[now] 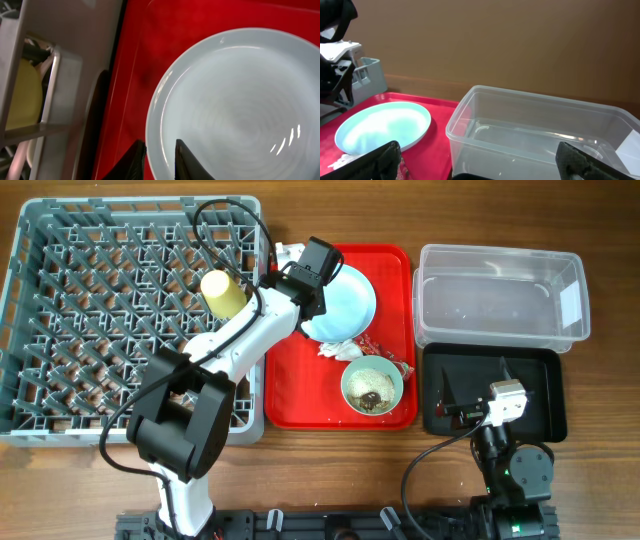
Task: Sort waste into correct bins and load items into the dishwasher rack
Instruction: 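Tilt the light-blue plate up with the left gripper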
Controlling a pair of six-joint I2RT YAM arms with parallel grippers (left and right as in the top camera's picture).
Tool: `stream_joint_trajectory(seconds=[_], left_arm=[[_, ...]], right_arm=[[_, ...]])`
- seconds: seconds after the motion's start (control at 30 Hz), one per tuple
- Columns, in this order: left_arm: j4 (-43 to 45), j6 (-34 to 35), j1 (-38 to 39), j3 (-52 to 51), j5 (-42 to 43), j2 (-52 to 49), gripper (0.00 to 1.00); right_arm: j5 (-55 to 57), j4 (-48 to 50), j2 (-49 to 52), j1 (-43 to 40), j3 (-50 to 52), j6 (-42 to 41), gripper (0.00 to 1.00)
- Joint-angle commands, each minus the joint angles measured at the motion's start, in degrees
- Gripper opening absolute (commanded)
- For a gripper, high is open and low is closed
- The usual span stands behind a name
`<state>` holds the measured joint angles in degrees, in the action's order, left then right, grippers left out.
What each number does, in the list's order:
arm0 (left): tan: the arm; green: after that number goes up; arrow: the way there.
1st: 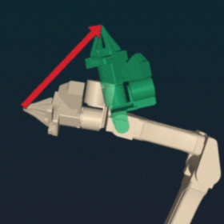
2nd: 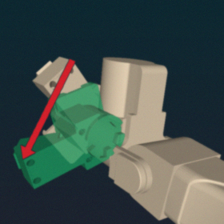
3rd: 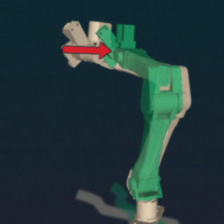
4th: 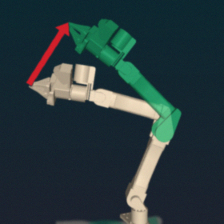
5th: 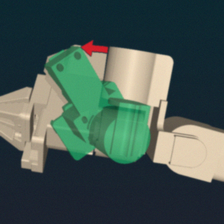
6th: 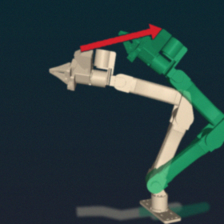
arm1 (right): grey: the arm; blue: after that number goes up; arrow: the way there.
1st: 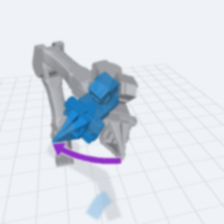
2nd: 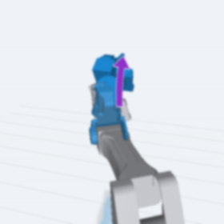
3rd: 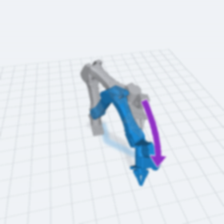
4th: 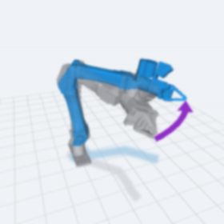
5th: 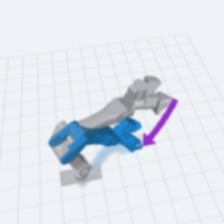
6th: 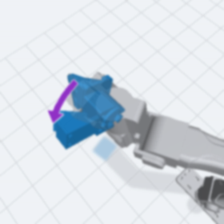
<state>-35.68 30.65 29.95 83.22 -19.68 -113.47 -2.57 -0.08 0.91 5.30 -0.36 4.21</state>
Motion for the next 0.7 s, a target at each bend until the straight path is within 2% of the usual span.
stream_joint_trajectory(seconds=[0.0, 0.2, 0.27, 0.3, 0.43, 0.67], left_arm=[[0.83, -0.37, 0.02, 0.26, -0.81, -0.98, 0.21], [1.62, -0.48, -0.07, 0.26, -2.95, -0.98, 0.20], [1.66, -0.52, -0.22, 0.26, -2.91, -0.98, 0.13], [1.64, -1.40, -0.26, 0.26, -2.91, -0.98, 0.12], [2.80, -6.47, -0.63, 0.26, -2.86, -0.98, 0.29], [3.41, -7.96, -2.67, 0.26, -2.86, -1.01, 0.26]], right_arm=[[-0.52, 0.15, -0.11, -0.28, 0.07, 0.31, 1.00], [-0.50, 0.15, -0.11, -0.28, 0.07, 0.28, 1.00], [-0.52, 0.15, -0.11, -0.28, 0.07, 0.28, 1.00], [-0.50, 0.15, -0.11, -0.28, 0.07, 0.31, 1.00], [-0.50, 0.15, -0.11, -0.28, 0.07, 0.31, 1.00], [-0.52, 0.15, -0.11, -0.28, 0.07, 0.28, 1.00]])
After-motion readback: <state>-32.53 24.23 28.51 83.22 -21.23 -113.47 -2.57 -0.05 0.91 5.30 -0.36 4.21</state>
